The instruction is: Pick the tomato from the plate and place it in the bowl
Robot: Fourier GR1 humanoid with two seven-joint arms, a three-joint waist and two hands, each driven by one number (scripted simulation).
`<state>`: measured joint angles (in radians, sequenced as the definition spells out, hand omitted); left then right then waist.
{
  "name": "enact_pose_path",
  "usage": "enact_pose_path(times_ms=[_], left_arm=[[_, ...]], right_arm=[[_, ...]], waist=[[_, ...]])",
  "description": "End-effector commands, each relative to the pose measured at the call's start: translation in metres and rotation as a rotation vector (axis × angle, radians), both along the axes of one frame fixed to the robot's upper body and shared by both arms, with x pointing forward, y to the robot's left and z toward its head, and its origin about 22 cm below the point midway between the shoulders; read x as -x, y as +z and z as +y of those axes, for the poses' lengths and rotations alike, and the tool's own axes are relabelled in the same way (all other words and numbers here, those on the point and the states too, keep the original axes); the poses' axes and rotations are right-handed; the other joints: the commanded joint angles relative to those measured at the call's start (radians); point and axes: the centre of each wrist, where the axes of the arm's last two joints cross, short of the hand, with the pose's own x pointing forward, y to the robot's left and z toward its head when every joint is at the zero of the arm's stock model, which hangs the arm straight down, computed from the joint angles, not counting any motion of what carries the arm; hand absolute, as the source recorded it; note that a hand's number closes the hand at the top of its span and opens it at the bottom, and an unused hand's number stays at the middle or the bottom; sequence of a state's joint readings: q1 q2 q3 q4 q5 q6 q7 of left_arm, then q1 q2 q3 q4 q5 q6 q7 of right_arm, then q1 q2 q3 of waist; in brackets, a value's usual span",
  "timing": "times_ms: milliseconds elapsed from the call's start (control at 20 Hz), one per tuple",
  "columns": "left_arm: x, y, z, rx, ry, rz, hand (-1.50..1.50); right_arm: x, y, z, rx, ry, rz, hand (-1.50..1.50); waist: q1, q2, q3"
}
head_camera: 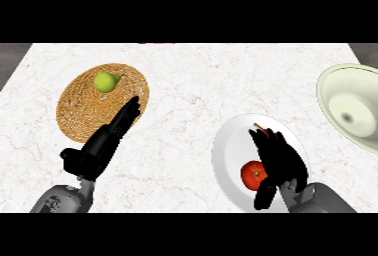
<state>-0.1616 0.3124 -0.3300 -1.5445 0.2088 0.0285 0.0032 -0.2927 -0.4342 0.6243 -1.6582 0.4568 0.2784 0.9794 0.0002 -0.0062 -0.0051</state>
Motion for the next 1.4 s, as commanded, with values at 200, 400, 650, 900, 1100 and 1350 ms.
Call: enact_pose_path(times_ms=[200, 400, 650, 900, 1100, 1350], left_arm=[[-0.007, 0.011, -0.006, -0.006, -0.004, -0.017, 0.00], [-0.002, 0.026, 0.009, -0.001, -0.020, -0.004, 0.00], [0.007, -0.008, -0.008, -0.005, 0.008, 0.010, 0.00], [0.000, 0.000, -0.015, 0.008, -0.009, 0.006, 0.00], [-0.006, 0.011, -0.007, 0.000, -0.009, -0.003, 0.00], [0.004, 0.008, -0.006, -0.004, -0.001, 0.012, 0.00]], right_arm=[[-0.017, -0.017, 0.007, 0.002, 0.050, -0.082, 1.50], [-0.014, -0.011, 0.004, -0.003, 0.043, -0.101, 1.50], [-0.025, -0.020, -0.016, 0.021, 0.018, -0.156, 1.50], [-0.070, -0.004, -0.022, 0.017, 0.021, -0.167, 1.50], [-0.082, 0.005, -0.018, 0.170, -0.041, -0.283, 1.50], [-0.073, 0.048, -0.023, 0.190, -0.154, -0.531, 1.50]], waist=[[0.003, 0.007, 0.005], [0.003, 0.006, 0.005], [0.004, 0.006, 0.005], [0.004, 0.007, 0.005], [0.008, 0.007, 0.005], [-0.002, 0.002, 0.005]])
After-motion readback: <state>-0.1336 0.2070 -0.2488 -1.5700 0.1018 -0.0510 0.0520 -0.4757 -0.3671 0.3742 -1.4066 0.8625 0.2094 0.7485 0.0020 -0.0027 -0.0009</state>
